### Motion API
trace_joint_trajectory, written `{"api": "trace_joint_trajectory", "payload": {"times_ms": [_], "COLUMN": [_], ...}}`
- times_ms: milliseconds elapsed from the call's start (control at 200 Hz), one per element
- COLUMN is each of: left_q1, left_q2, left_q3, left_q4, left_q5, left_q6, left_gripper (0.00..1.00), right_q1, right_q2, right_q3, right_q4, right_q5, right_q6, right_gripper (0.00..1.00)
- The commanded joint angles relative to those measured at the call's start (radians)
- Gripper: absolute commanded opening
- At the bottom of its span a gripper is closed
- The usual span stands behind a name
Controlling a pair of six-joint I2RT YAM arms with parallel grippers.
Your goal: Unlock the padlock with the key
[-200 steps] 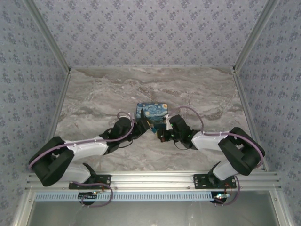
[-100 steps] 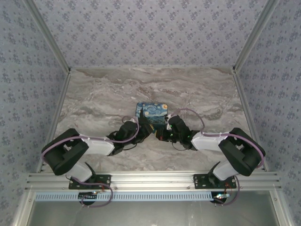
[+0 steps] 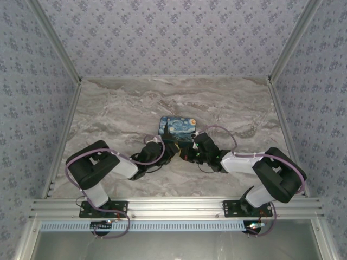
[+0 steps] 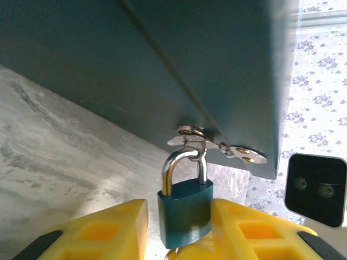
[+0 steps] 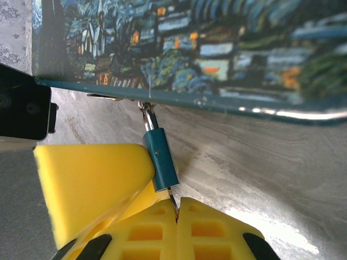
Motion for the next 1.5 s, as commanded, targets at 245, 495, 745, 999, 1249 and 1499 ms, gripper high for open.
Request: {"api": "trace_joint_trajectory", "payload": {"times_ms": [245, 495, 745, 999, 1249, 1499], "left_q1": [-0.018, -0.021, -0.022, -0.022, -0.021, -0.021], "left_q2": [0.026, 0.045, 0.059, 0.065, 0.051, 0.035], "left_q3": [0.028, 0.034, 0.044, 0.049, 0.044, 0.045], "left_q4": [0.059, 0.06, 0.078, 0.086, 0.065, 0.045], "left_q5": [0.004, 0.0, -0.003, -0.02, -0.034, -0.043], "left_q6": [-0.058, -0.082, -0.114, -0.128, -0.125, -0.116], "left_gripper": [0.37, 0.42, 0.41, 0.3, 0.16, 0.08], "right_q1": [-0.019, -0.028, -0.028, -0.028, -0.031, -0.043], "right_q2": [-0.033, -0.048, -0.047, -0.046, -0.05, -0.087], "right_q3": [-0.021, -0.016, -0.02, -0.022, -0.03, -0.052], "right_q4": [0.078, 0.06, 0.053, 0.051, 0.052, 0.029], "right_q5": [0.005, -0.001, 0.001, 0.005, 0.009, 0.028], "right_q6": [0.088, 0.091, 0.093, 0.097, 0.101, 0.076], "right_gripper": [0.0, 0.0, 0.0, 0.0, 0.0, 0.27]}}
